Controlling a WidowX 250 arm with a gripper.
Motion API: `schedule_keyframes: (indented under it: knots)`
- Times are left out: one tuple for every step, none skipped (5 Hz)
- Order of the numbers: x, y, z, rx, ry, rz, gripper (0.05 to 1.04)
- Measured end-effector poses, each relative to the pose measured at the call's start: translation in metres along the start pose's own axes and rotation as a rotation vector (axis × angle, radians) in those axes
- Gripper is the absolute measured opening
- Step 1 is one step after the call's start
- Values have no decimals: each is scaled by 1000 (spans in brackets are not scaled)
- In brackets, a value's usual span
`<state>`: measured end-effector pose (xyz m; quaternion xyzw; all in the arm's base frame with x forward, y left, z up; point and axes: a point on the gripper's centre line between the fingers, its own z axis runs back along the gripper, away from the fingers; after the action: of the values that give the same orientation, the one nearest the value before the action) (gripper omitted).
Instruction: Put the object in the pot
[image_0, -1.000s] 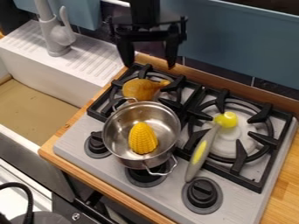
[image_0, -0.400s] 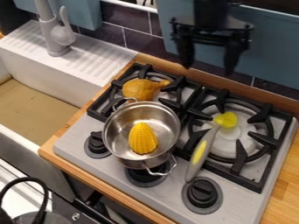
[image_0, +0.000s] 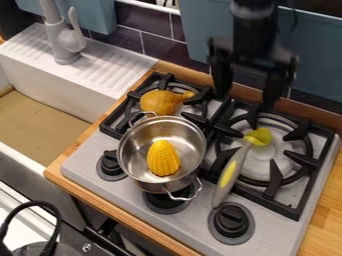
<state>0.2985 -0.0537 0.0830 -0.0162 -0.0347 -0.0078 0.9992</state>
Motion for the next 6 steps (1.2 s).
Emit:
schedule_keyframes:
  knots:
    - [-11,-5,-4,15,-27,17,999]
    - [-23,-5,-16,43,-33,32,999]
    - [-23,-5,-13,40,-45,42,999]
    - [-25,-6,-17,46,-57,46,999]
    - [-25,-8,-17,33,-54,60,999]
    - [-25,-11,-18,22,-54,56,999]
